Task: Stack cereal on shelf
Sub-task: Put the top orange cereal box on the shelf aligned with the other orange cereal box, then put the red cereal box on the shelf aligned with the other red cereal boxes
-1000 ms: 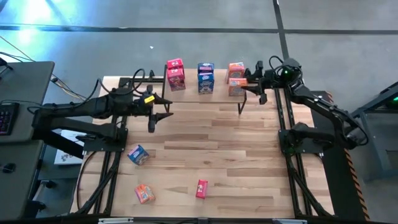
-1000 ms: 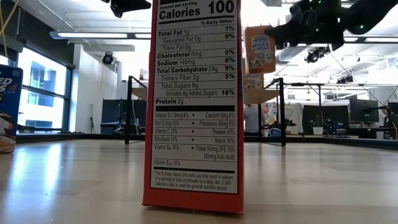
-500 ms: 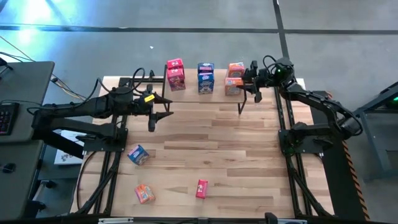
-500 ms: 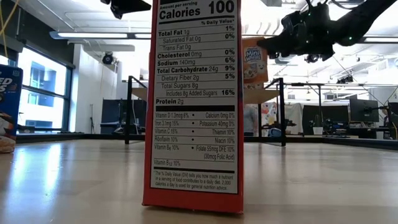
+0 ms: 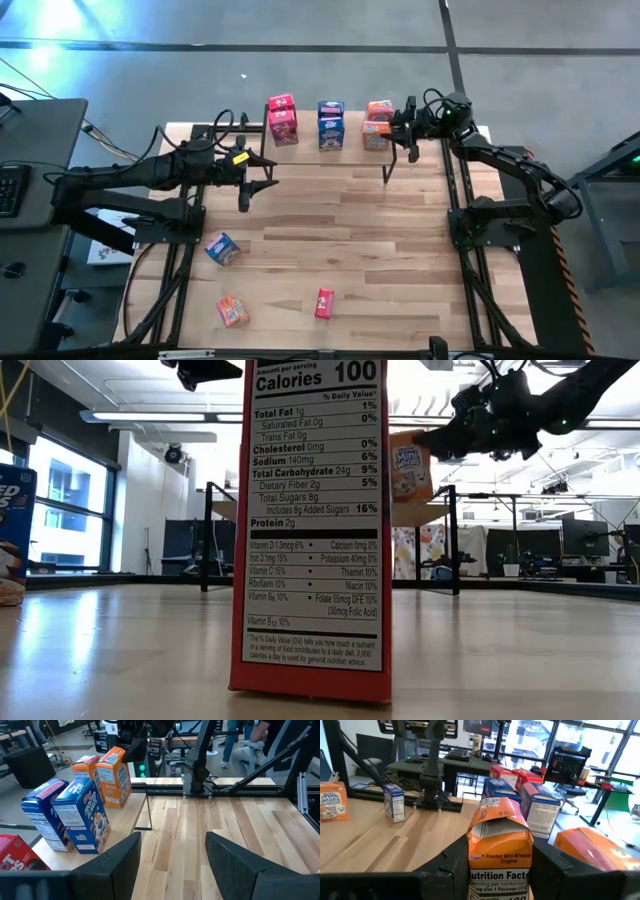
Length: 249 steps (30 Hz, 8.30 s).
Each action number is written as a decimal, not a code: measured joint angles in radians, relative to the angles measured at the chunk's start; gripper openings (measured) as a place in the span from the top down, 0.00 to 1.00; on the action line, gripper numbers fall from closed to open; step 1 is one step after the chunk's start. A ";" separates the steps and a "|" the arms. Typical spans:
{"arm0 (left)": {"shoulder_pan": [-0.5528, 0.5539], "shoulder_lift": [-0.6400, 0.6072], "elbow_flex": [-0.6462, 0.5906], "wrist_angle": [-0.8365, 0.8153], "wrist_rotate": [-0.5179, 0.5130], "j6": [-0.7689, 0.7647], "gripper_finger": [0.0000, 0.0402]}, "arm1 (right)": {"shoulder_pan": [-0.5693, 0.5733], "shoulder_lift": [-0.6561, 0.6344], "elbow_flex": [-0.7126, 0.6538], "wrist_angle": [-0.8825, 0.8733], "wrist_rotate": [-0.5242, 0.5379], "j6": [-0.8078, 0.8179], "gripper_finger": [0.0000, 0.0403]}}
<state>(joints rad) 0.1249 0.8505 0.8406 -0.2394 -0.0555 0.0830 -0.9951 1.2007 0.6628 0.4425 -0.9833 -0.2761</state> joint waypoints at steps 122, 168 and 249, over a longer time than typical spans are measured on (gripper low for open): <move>0.000 0.000 0.000 0.000 0.000 -0.001 0.47 | -0.020 -0.092 0.004 -0.170 0.196 0.057 0.30; 0.000 0.000 0.000 0.000 0.000 -0.001 0.47 | 0.680 -0.318 0.003 -0.312 0.337 0.093 0.29; -0.096 0.000 0.001 0.001 0.019 -0.515 0.47 | 1.301 0.464 0.484 -0.412 0.456 -0.154 0.29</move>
<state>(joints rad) 0.0288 0.8509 0.8413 -0.2389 -0.0368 -0.4319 0.3063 1.6646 1.1465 0.0309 -0.5270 -0.4297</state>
